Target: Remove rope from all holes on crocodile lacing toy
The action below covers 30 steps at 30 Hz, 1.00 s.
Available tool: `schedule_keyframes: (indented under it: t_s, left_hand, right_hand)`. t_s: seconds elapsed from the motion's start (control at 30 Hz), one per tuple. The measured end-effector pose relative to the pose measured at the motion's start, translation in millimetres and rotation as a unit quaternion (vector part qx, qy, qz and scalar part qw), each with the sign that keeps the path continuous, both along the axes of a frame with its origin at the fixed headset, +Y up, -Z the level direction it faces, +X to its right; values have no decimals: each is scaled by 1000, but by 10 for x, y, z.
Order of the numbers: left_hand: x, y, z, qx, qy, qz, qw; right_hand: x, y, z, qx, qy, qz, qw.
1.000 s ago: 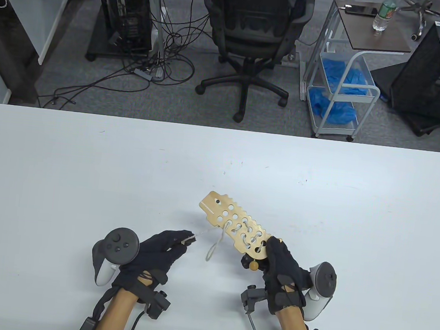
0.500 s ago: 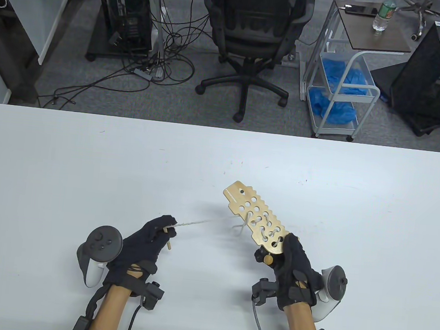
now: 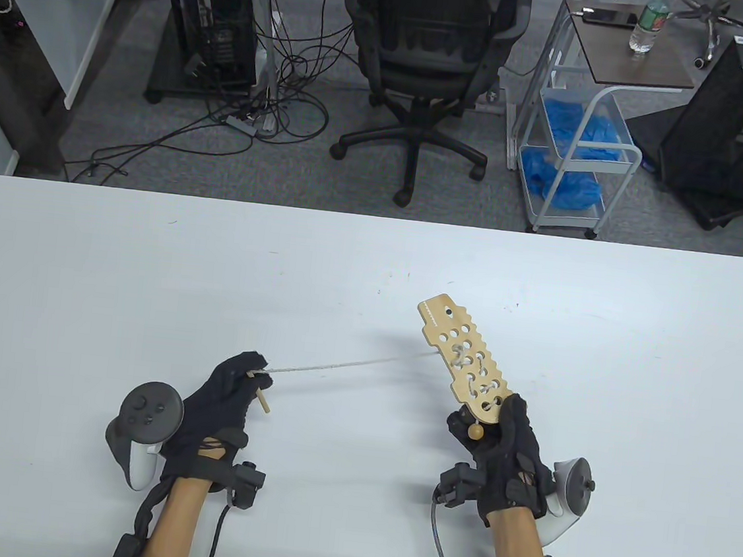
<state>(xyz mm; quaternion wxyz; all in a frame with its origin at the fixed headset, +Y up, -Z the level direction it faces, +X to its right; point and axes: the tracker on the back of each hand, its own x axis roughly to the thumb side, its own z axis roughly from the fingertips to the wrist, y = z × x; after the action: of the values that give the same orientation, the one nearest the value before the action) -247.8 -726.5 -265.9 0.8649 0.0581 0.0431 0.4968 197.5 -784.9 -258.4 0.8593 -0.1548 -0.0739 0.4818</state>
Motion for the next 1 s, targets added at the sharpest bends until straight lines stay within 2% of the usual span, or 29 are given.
schedule_keyframes:
  t_s: [0.3,0.63,0.87,1.0]
  left_hand:
    - [-130,-1,23,5,47,4,999]
    - [-254,33,84,37,95,30,994]
    - [-284,3,92,35,105,41,993]
    - [-178,19,86,41,93,26,994]
  right_hand:
    - [46,-19,10,-2,-21,-14,1000]
    - [77,-26,20,-2,-30,-28,999]
    - [76,-35,24,-3,-35,-24,999]
    - [-17,-33,15,-5,-13,23,1000]
